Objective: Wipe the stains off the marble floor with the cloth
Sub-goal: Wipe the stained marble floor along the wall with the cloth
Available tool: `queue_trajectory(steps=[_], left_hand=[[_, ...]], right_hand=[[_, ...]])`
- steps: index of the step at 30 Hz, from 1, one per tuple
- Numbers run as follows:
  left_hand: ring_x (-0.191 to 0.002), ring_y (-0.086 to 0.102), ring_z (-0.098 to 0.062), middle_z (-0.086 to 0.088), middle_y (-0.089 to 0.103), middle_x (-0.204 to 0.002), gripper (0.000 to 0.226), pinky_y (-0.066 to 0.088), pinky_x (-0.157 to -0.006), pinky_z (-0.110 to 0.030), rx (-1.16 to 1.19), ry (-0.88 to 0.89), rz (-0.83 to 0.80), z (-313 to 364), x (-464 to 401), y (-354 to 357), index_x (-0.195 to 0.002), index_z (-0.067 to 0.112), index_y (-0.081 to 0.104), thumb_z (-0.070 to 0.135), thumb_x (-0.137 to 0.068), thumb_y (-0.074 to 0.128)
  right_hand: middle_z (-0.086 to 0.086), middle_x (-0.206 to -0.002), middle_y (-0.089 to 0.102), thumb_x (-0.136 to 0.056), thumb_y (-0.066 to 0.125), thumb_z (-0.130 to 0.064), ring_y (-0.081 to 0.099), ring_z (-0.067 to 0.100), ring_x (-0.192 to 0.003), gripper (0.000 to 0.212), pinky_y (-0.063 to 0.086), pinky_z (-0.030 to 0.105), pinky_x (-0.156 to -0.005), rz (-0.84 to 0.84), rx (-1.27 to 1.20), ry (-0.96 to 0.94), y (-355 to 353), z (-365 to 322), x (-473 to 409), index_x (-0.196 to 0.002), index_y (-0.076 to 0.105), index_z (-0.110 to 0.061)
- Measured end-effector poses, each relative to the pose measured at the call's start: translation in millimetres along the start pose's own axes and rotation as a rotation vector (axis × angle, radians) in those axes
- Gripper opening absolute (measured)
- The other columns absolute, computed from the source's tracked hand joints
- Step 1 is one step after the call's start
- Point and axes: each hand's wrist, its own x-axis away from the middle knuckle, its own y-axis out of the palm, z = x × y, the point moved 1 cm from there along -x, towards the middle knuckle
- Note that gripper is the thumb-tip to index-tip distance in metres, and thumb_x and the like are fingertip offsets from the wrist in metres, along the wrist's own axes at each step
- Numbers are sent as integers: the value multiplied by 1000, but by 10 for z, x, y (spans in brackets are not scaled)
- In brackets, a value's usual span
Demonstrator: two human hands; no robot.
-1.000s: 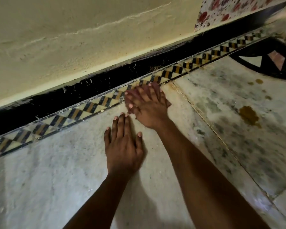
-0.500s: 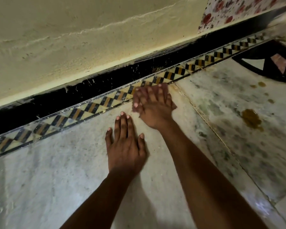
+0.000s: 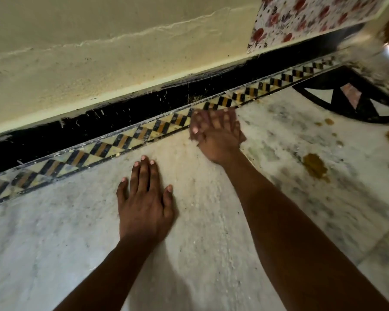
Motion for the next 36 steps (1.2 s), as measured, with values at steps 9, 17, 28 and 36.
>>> queue_trajectory(steps=[9, 17, 28, 36], left_hand=[[-167, -11, -17, -2, -13, -181, 77, 2, -136, -49, -13, -3, -11, 27, -5, -18, -172, 19, -5, 58, -107, 5], [-167, -10, -17, -1, -11, -181, 76, 1, -135, -47, -5, -11, -7, 39, 5, -56, -172, 20, -2, 58, -107, 5], [-168, -3, -19, -3, -5, -182, 75, 8, -135, -51, -10, -1, 18, 17, -2, -17, -173, 18, 2, 57, -108, 8], [-168, 8, -24, -6, 6, -182, 76, 15, -132, -54, -33, -4, 37, 5, 0, 2, -172, 14, 13, 55, -109, 11]], right_hand=[[3, -180, -10, -103, 25, -69, -12, 44, -163, 69, -2, 73, -127, 70, -78, 345, 29, 893, 598, -167, 5, -51], [-6, -179, -14, -106, 28, -63, -19, 30, -164, 67, -3, 66, -129, 22, -12, -134, 168, 28, 736, -165, -3, -54], [2, -178, -22, -109, 33, -61, -23, 40, -162, 71, -10, 70, -127, -12, -69, 151, -29, 437, 237, -165, -11, -50], [8, -179, 16, -106, 12, -67, 14, 39, -164, 64, 13, 64, -128, 236, -65, 259, 216, 1056, 1294, -166, 21, -48]])
